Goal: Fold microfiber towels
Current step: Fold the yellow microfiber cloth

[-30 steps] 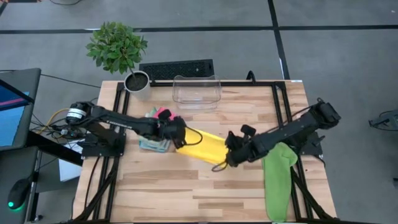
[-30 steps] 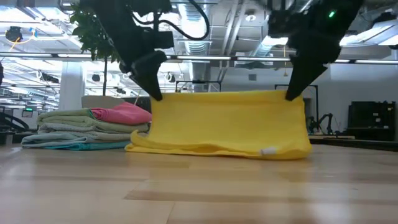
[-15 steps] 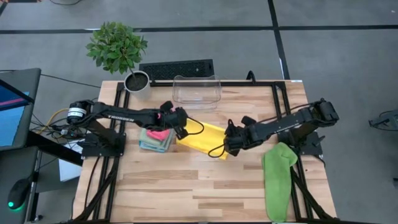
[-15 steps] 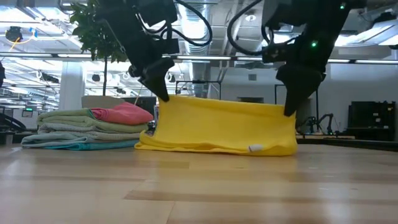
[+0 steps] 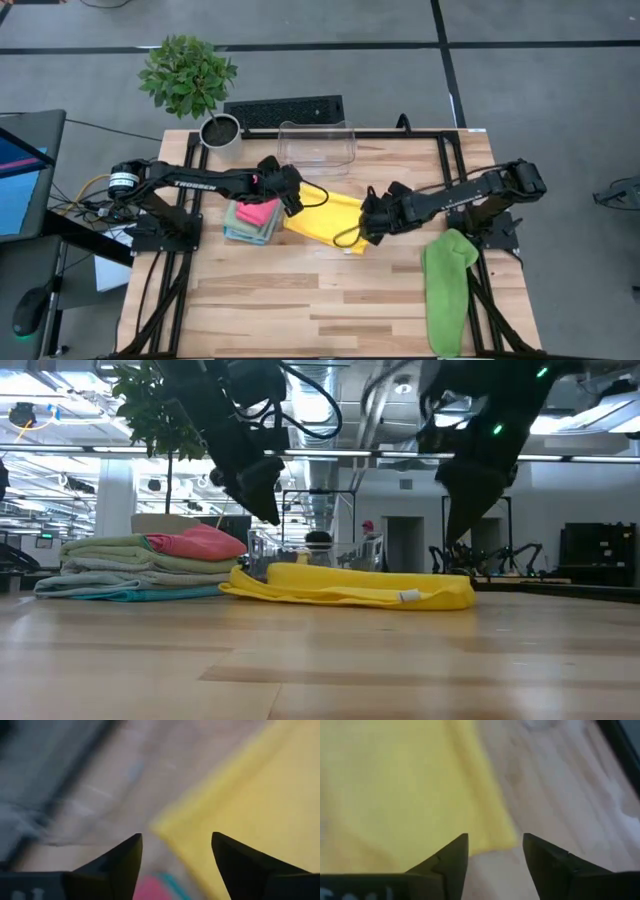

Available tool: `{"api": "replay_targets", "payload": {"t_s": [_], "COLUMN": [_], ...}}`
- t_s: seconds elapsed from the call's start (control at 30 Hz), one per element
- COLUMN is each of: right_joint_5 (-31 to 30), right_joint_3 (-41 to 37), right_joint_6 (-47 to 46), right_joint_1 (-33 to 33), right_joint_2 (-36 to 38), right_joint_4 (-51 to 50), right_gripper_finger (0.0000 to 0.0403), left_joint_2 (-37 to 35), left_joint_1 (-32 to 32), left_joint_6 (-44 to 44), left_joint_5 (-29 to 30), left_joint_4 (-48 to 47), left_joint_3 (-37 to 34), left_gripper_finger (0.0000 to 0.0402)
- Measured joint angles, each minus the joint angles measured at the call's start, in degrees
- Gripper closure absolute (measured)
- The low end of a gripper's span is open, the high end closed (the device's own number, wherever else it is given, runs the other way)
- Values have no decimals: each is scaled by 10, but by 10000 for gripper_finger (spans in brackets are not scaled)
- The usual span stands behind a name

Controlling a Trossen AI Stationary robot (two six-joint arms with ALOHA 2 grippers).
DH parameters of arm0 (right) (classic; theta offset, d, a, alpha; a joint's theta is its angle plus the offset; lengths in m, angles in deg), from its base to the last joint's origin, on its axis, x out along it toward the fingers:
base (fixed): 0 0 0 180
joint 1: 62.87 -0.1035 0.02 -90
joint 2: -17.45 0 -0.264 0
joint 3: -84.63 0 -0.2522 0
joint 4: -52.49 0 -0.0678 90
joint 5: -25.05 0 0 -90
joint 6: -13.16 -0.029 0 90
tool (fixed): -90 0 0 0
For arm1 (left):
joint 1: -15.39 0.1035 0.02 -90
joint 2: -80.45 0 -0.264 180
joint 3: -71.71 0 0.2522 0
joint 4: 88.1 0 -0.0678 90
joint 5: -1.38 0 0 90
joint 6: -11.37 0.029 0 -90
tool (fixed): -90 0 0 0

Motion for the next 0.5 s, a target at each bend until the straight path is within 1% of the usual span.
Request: {"api": "replay_targets", "payload": {"t_s": [0.07,0.13,0.17,0.2,0.27,0.33,0.43,0.5], "right_joint_5": [0,-4,-11,-16,-16,-20,-25,-7], "right_joint_3": [0,0,-2,-5,-26,-48,-74,-79], "right_joint_6": [-3,-4,-3,-1,-2,-8,-28,-37], "right_joint_1": [-30,-65,-81,-96,-112,-118,-118,-115], "right_joint_2": [5,3,1,-5,-16,-33,-54,-77], "right_joint_4": [33,80,107,142,198,244,296,326], "right_gripper_finger": [187,190,194,198,208,220,237,248], "left_joint_2": [0,0,0,0,0,0,0,0], "left_joint_1": [-5,-19,-28,-36,-50,-58,-60,-60], "left_joint_6": [-12,-21,-22,-22,-21,-27,-54,-81], "left_joint_5": [-80,-164,-194,-206,-197,-162,-129,-131], "left_joint_4": [13,84,130,177,247,293,312,309], "left_joint_3": [-7,-36,-57,-81,-126,-165,-200,-214], "left_gripper_finger": [165,167,171,176,189,205,226,238]}}
